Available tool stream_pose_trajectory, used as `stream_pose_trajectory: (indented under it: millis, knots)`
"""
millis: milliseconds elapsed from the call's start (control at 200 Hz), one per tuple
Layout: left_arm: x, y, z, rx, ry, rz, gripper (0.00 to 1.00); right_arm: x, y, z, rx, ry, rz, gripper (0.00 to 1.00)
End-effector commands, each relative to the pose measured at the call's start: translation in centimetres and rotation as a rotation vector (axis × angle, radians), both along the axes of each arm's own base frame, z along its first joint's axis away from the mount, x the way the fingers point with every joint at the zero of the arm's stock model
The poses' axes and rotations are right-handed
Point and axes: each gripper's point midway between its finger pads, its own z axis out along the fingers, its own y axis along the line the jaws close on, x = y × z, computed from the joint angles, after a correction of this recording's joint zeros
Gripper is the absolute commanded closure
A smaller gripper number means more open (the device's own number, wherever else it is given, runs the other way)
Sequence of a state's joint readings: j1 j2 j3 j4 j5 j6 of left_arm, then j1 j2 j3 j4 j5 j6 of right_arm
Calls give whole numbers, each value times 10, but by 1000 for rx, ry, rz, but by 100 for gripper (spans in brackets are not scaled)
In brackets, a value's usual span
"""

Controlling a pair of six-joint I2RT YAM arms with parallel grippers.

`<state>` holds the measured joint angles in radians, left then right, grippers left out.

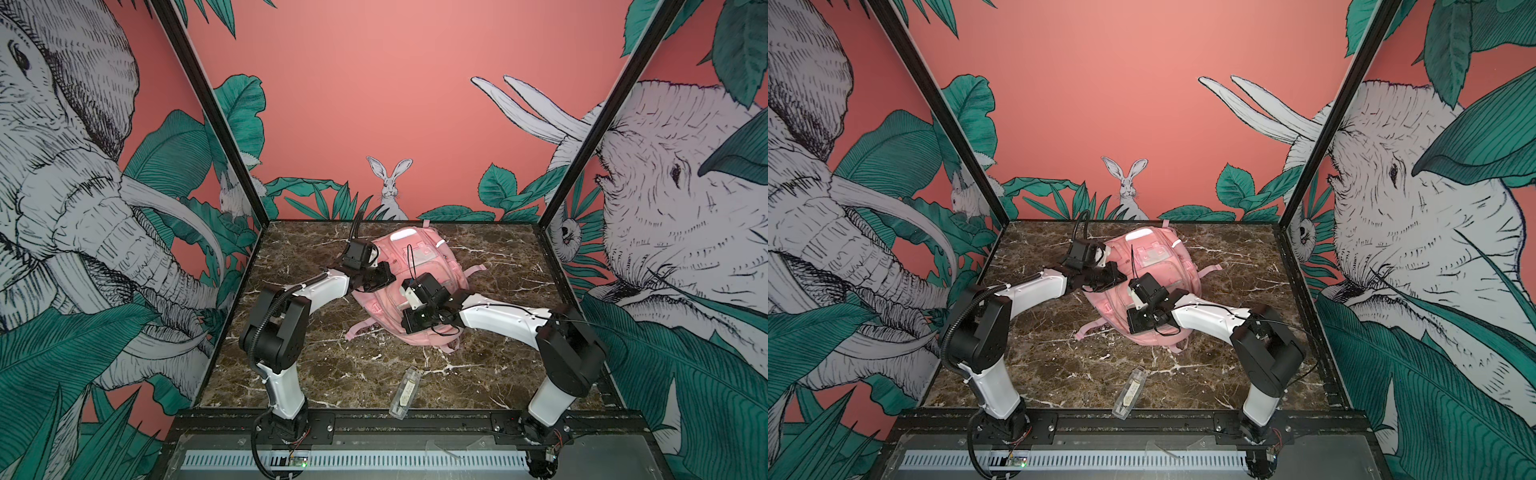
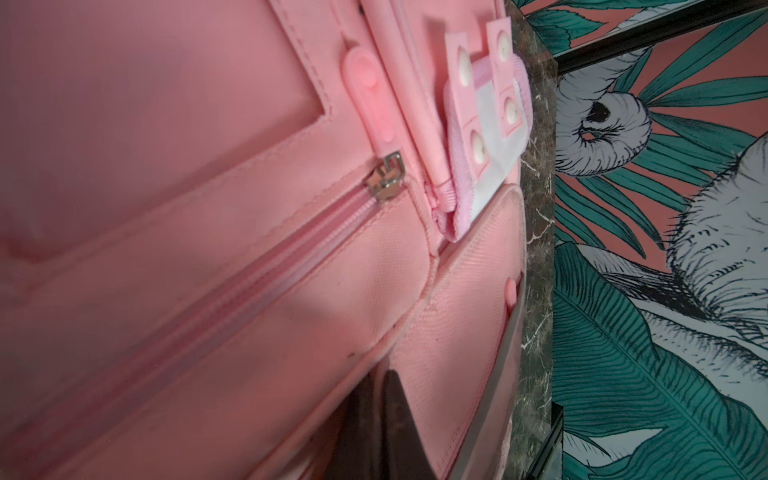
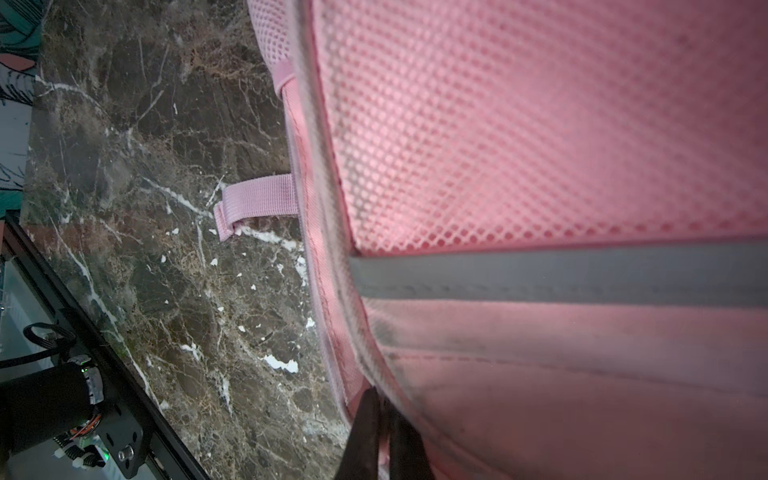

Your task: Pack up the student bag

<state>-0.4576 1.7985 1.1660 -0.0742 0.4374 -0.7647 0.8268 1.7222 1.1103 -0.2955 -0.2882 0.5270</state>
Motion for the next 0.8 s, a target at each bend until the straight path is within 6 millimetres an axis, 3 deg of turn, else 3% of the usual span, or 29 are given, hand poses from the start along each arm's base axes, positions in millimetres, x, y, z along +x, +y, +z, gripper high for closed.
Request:
stream_pose_trajectory:
  millis: [0,335,795]
  knots:
    - [12,4,22,-30,-70,90,100,-6,43,27,138,-30,82,100]
    - [5,6,24,-55,-72,136,100,0,56,29,148,-40,88,100]
    - [-15,5,25,-76,-60,172,100,9,32,29,127,-68,28,100]
